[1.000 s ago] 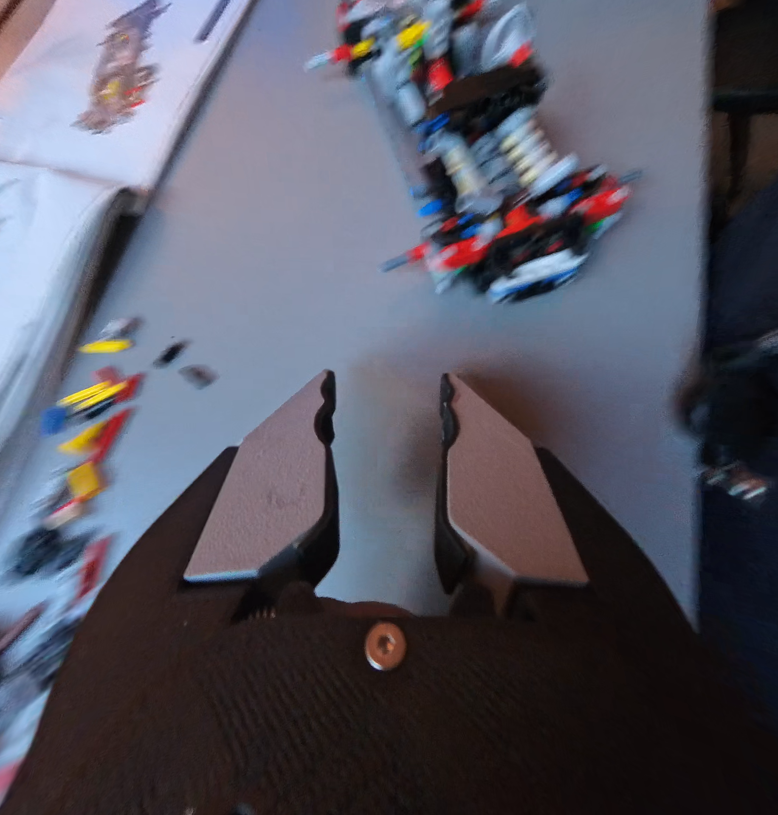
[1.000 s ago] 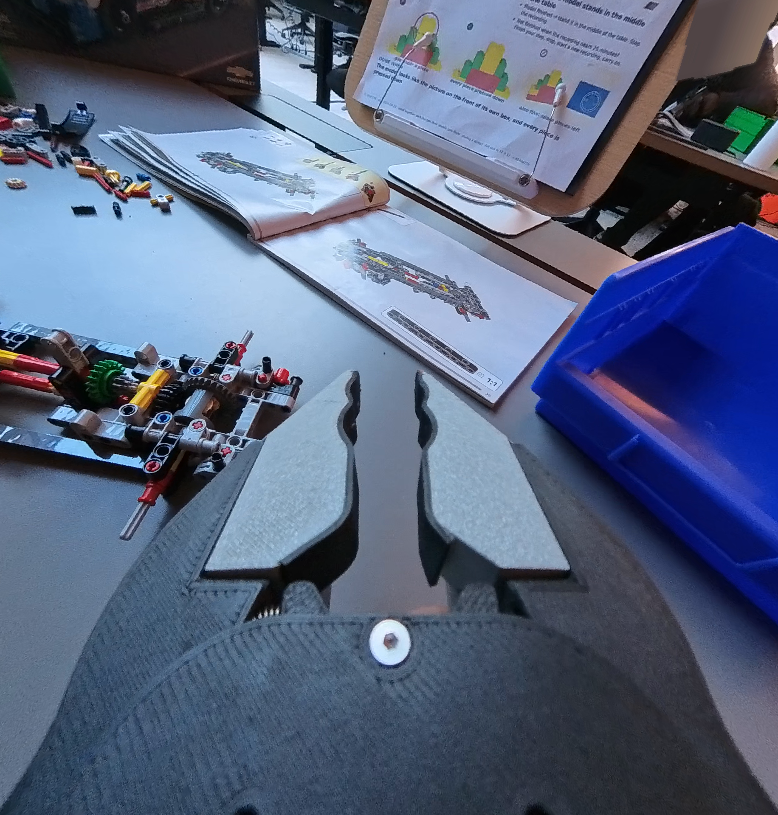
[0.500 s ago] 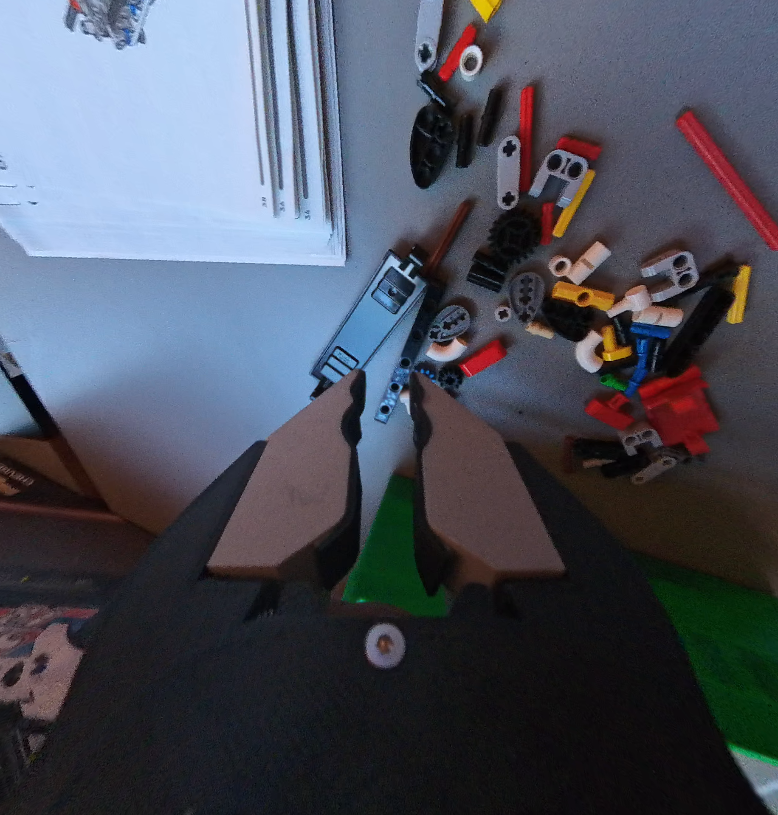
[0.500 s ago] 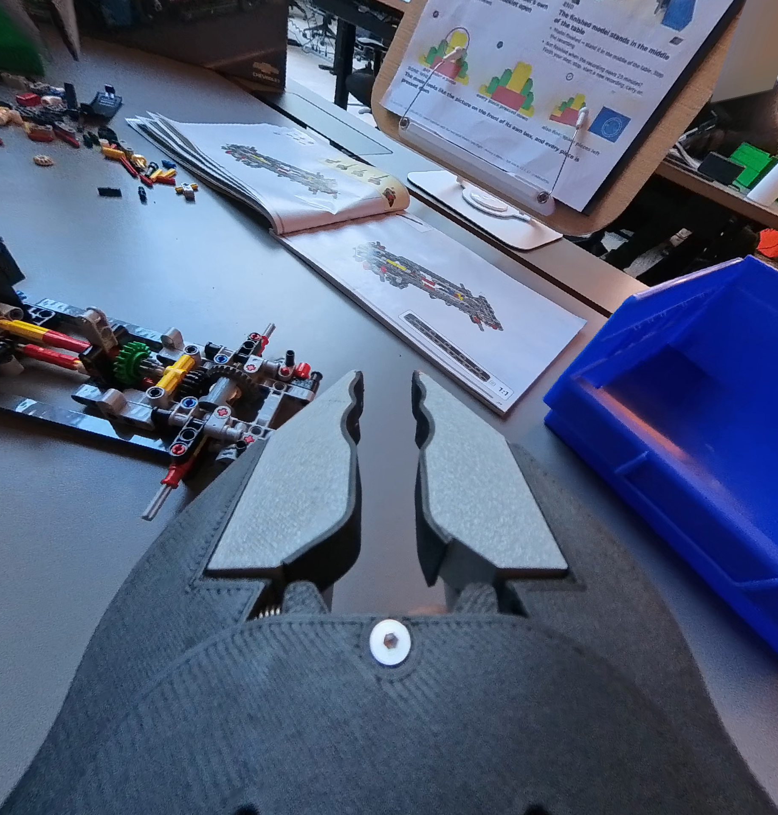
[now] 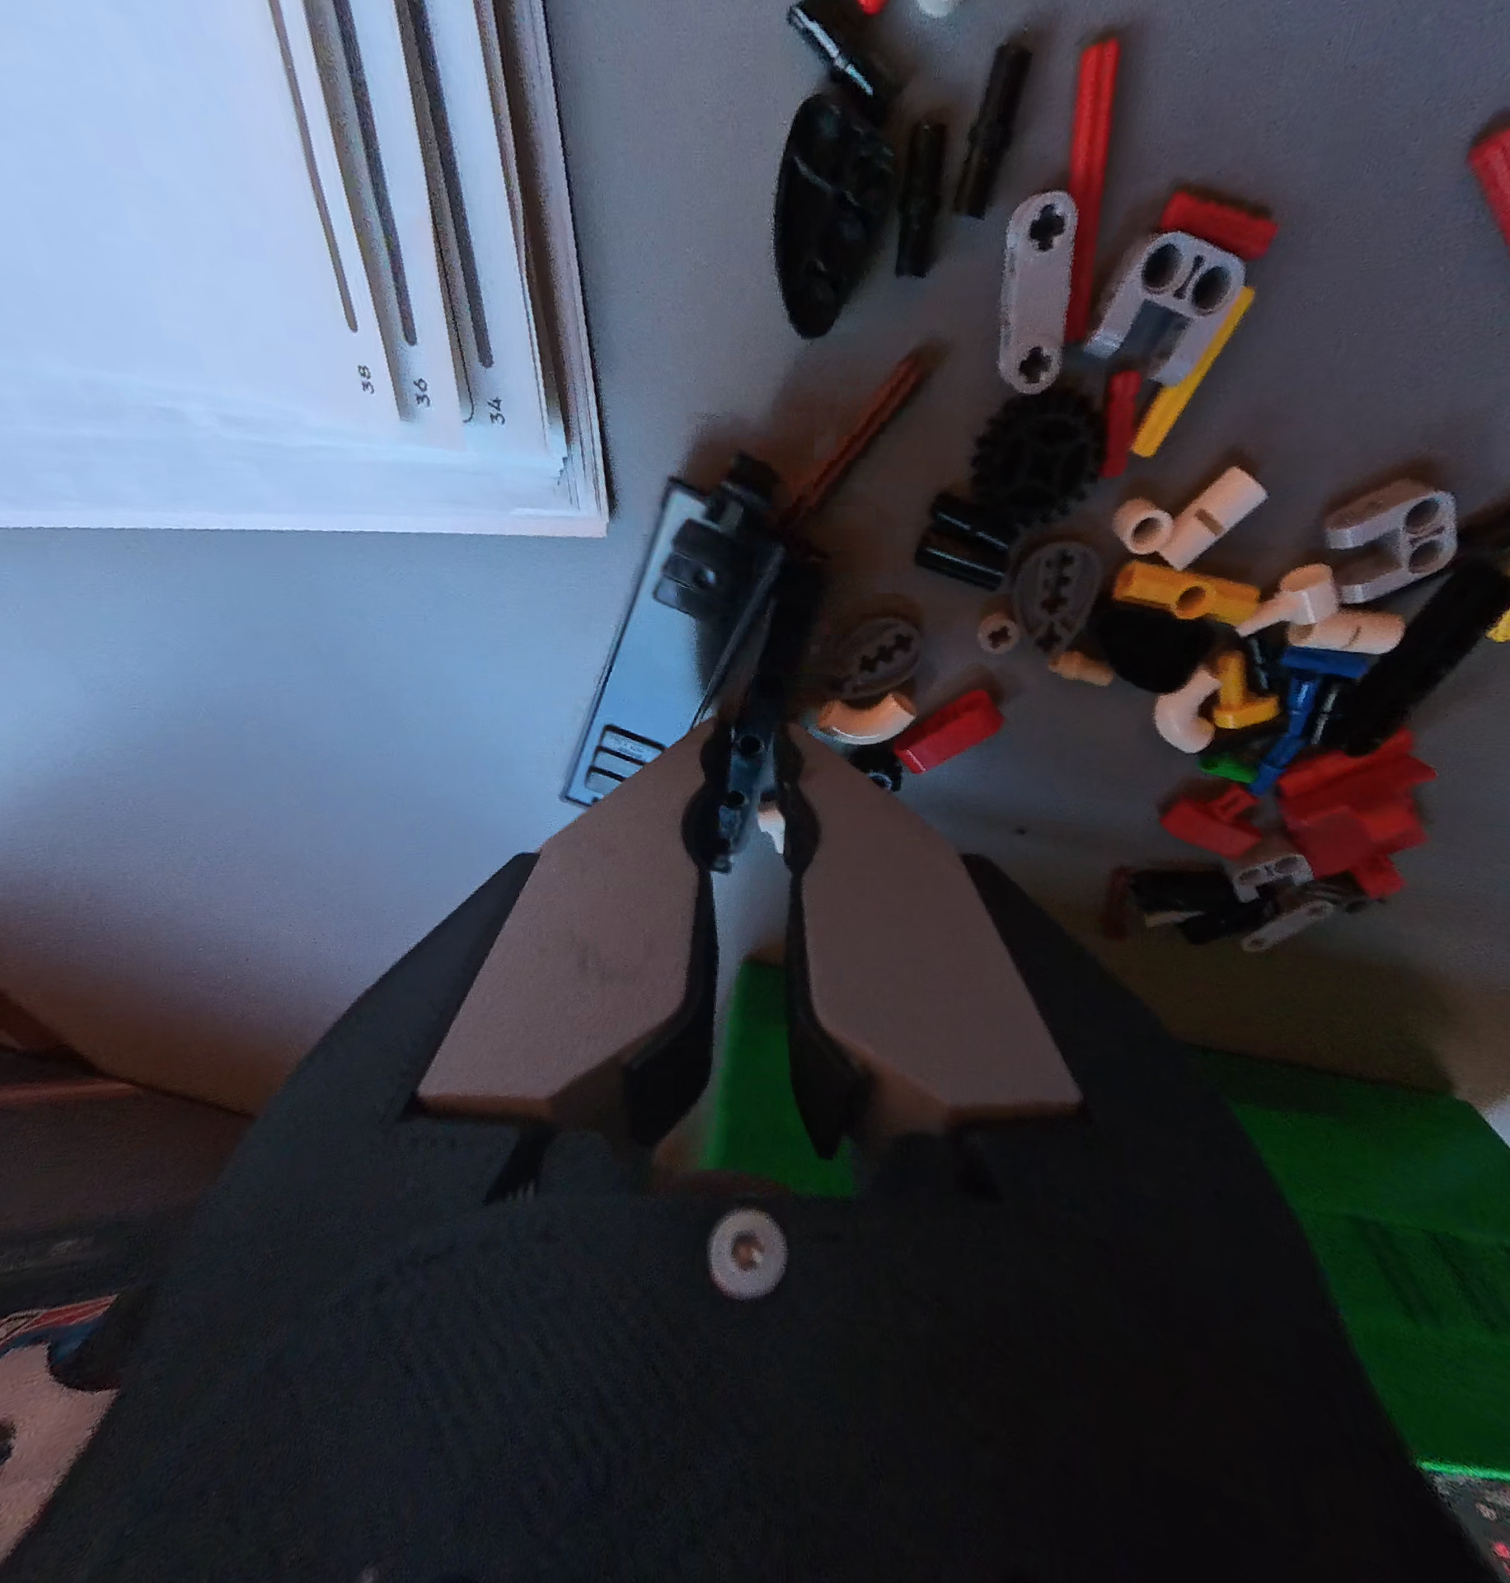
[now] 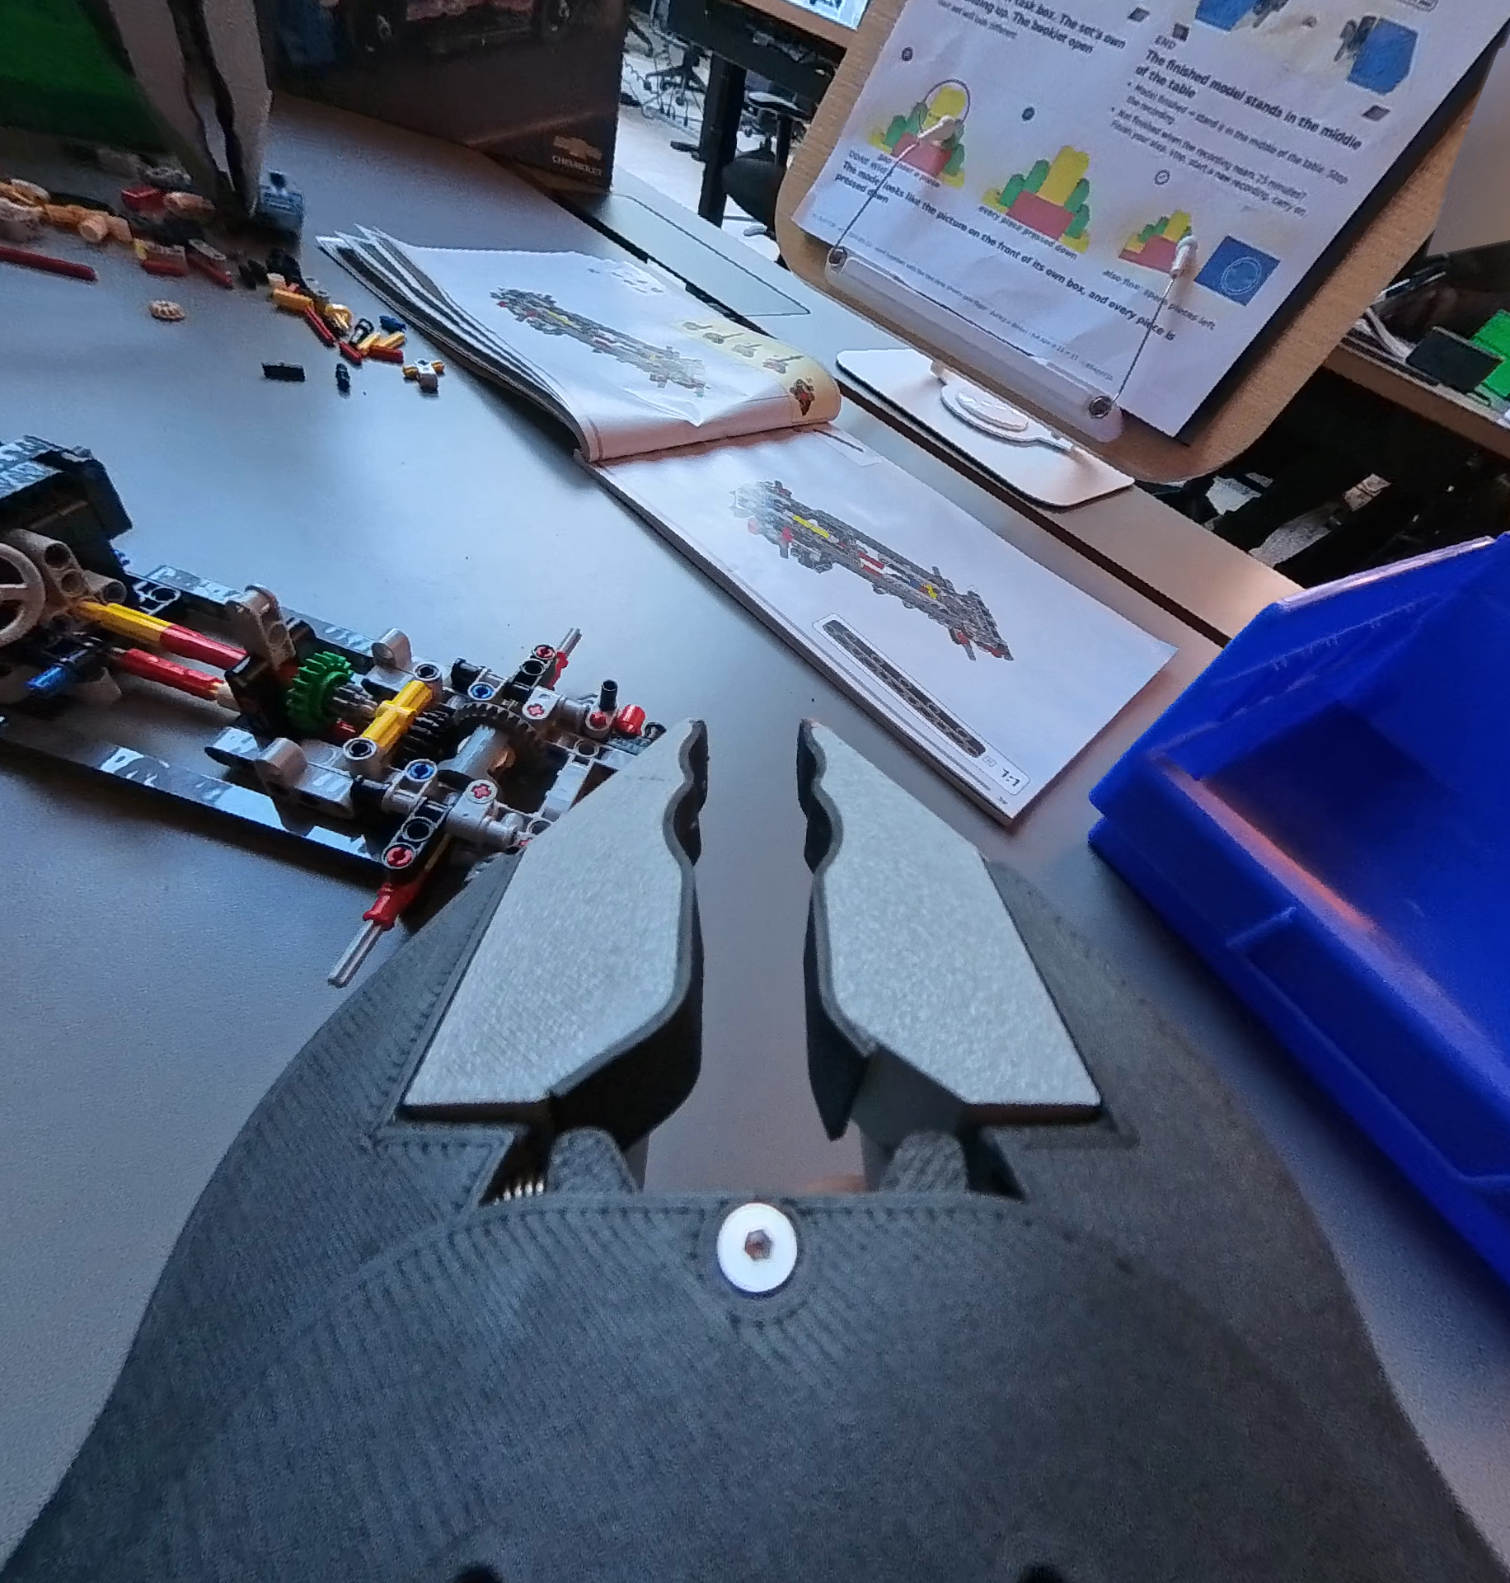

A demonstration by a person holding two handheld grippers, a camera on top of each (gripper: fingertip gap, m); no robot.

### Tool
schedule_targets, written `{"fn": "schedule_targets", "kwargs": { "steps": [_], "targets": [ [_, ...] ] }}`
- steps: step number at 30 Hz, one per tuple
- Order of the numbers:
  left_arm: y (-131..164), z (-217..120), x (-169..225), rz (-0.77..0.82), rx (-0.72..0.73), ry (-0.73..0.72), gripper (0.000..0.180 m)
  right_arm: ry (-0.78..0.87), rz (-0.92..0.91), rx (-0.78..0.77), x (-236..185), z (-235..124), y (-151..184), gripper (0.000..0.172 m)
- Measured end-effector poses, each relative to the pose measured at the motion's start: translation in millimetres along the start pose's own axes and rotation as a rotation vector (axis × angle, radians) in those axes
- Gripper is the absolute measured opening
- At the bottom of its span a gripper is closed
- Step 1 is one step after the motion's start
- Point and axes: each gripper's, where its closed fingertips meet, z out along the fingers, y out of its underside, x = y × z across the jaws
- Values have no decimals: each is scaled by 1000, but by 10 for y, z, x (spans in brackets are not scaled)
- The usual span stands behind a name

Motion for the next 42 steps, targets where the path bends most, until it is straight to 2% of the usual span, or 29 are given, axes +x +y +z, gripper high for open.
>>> {"fn": "schedule_targets", "kwargs": {
  "steps": [5,9,11,14,17,21,23,27,31,34,36,39,42],
  "targets": [
    [51,-100,-46,-2,-21,-51,6,0,-1,3,-7,-10,-5,17],
    [-58,-461,-137,-33,68,-180,6,-8,-13,0,-40,-14,-3,16],
    [-283,-715,-129,-42,172,-251,6,-16,-21,-1,-61,-14,-3,16],
    [-944,-1082,135,-34,451,-261,5,-25,-33,-9,-84,-4,6,16],
    [-1644,-1234,590,-79,699,-104,5,-33,-44,-15,-108,3,14,16],
    [-2221,-1051,1057,-265,776,199,5,-42,-56,-19,-137,4,19,16],
    [-2396,-968,1224,-324,815,337,5,-47,-63,-21,-154,4,22,16],
    [-2353,-514,1235,-368,689,313,5,-62,-81,-27,-199,9,29,16],
    [-2339,-381,1309,-369,658,338,5,-128,-97,-11,-326,-4,3,19],
    [-2303,-388,1312,-387,652,363,6,-217,-88,19,-485,-30,-51,28],
    [-2271,-416,1268,-395,643,359,20,-237,-78,18,-514,-28,-57,30],
    [-2277,-586,1028,-381,661,249,25,-229,-73,9,-501,-16,-46,31],
    [-2449,-897,608,-361,731,72,26,-223,-69,6,-489,-10,-42,31]
  ]
}}
